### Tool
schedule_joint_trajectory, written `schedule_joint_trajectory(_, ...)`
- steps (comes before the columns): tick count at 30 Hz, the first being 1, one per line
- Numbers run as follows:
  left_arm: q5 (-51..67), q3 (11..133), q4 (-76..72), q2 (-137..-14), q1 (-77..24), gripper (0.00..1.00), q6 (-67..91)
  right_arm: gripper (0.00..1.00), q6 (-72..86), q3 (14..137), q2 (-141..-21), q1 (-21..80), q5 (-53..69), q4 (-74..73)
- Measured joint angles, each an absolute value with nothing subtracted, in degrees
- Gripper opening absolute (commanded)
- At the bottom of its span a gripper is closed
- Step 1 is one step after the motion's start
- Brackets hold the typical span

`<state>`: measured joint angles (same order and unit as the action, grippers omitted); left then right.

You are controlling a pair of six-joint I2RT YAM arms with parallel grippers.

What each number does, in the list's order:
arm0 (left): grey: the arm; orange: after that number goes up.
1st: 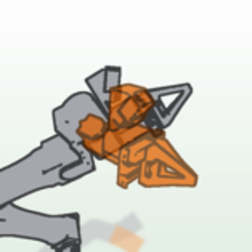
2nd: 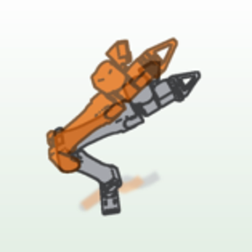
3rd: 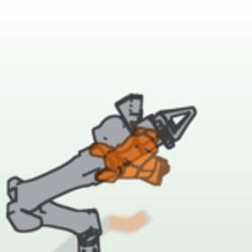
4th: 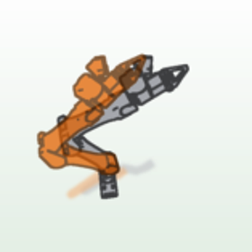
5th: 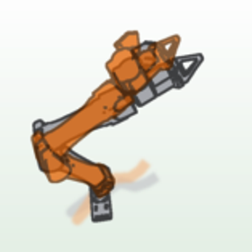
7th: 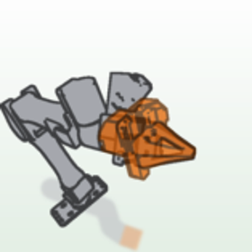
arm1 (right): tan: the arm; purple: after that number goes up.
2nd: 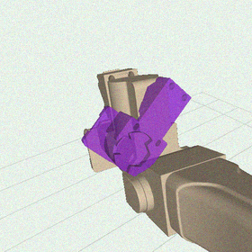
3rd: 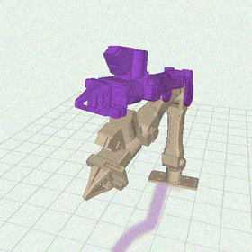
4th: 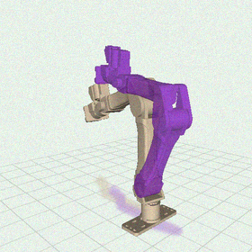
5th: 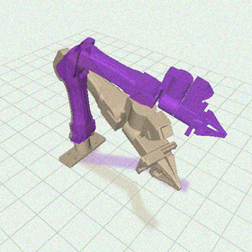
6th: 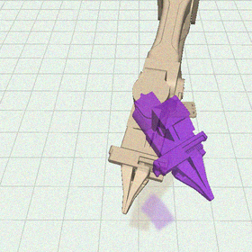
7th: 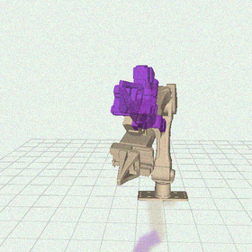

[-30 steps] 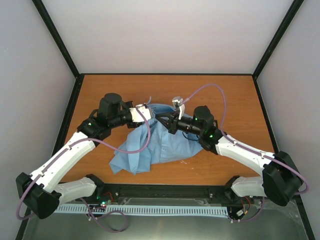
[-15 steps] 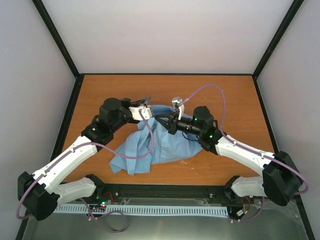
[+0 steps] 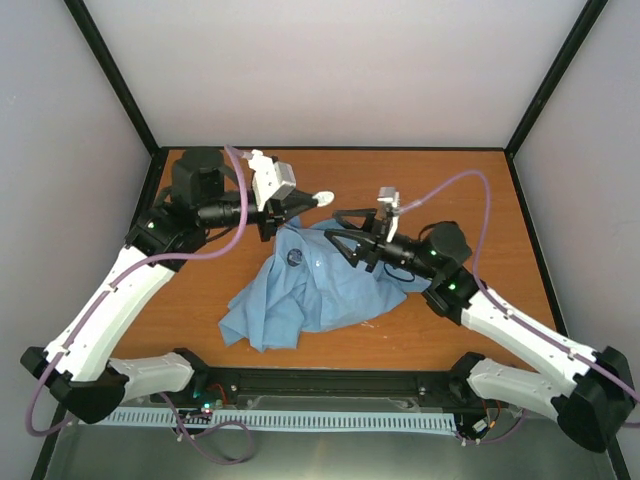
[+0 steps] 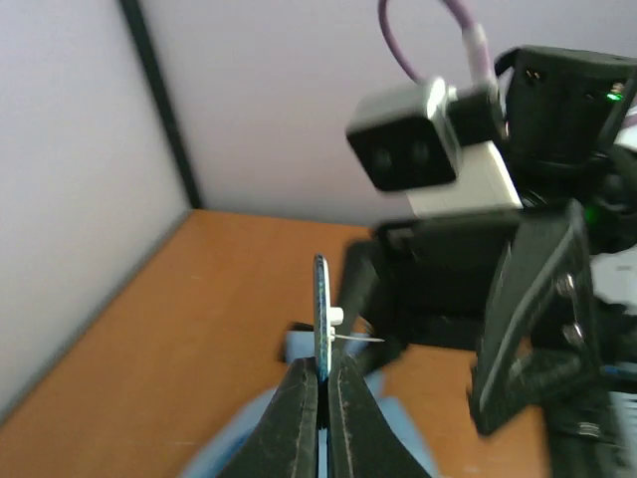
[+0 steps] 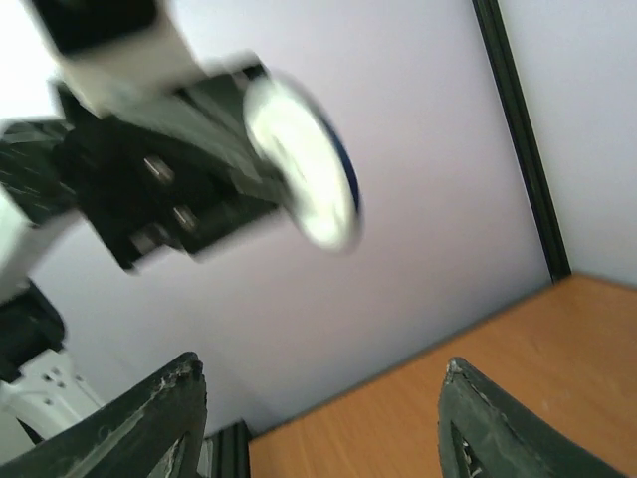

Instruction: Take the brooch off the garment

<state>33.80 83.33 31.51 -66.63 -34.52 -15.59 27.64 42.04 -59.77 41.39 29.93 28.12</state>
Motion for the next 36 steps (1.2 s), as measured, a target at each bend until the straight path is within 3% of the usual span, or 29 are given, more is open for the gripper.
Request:
schedule_joint_trajectory(6,46.50,83.70,35.64,-70.57,-33.85,0.01,-6.33,0.58,28.64,41.30,-55.31,41.39,30.26,33.74)
schedule_joint_trajectory(14,52.69,84.18,36.88,-71.90,-33.61,0.01,-1.19,0.34,30.61,41.30,-55.96,41.34,31.03,36.62)
schedule_joint_trajectory(24,54.89,84.53,36.86,-71.88,-33.26,0.01,1.08,0.18,33.56,40.77,-56.47,41.32,32.36,40.42)
schedule_joint_trajectory(30,55.64,84.99,36.82,-71.88,-33.17,0.01,2.11,0.21,34.13,40.69,-56.47,41.28,32.38,41.01)
schedule_joint_trajectory(33,55.64,85.21,36.62,-71.90,-33.06,0.01,2.55,0.31,34.26,40.32,-56.47,41.28,32.45,41.01)
schedule_joint_trajectory(36,55.64,85.71,36.34,-71.90,-32.91,0.01,2.85,0.32,34.50,40.01,-56.47,41.28,32.75,40.95)
